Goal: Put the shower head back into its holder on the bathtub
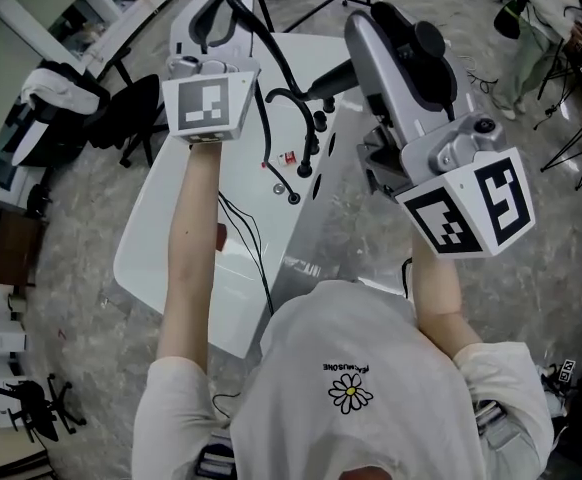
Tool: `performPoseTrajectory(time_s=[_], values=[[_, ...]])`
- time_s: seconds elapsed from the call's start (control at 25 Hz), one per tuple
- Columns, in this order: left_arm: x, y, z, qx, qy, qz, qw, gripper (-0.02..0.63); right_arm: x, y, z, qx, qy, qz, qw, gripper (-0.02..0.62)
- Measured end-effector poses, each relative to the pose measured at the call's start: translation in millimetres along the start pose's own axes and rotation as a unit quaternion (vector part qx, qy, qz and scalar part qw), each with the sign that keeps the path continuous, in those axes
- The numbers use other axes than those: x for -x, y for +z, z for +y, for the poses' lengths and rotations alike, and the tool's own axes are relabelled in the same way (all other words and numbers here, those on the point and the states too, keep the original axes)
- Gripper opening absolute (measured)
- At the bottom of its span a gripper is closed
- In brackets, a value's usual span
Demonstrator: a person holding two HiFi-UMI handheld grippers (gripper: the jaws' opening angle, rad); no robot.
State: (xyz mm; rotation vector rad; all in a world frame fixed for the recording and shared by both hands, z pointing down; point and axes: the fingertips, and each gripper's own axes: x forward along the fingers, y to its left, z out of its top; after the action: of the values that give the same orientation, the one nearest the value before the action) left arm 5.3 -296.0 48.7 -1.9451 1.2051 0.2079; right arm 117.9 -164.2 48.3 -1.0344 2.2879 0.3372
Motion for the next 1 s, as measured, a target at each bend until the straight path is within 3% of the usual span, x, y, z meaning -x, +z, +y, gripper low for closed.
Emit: performPoseTrajectory(time_s=[0.24, 0.48, 0.64, 1.0], values=[[-2, 18, -6, -0.011, 0.019, -0.005, 0.9997, 0.061, 5, 9, -1, 0.002, 0.016, -0.008, 1.000, 0.104], [2, 20, -26, -0.003, 0.030, 0.049, 0.9983, 0.061, 17, 20, -2, 0.004, 0.045, 0.000, 0.999, 0.104], [5, 24, -33, -0.029, 0.049, 0.059, 0.9967, 0.061, 23, 32, 0, 0.010, 0.060, -0.008, 0.998, 0.106], [18, 2, -55, -0.003, 0.067, 0.103, 0.9925, 0.061, 36, 48, -1, -0.005, 0.088, -0.019, 0.996, 0.103]])
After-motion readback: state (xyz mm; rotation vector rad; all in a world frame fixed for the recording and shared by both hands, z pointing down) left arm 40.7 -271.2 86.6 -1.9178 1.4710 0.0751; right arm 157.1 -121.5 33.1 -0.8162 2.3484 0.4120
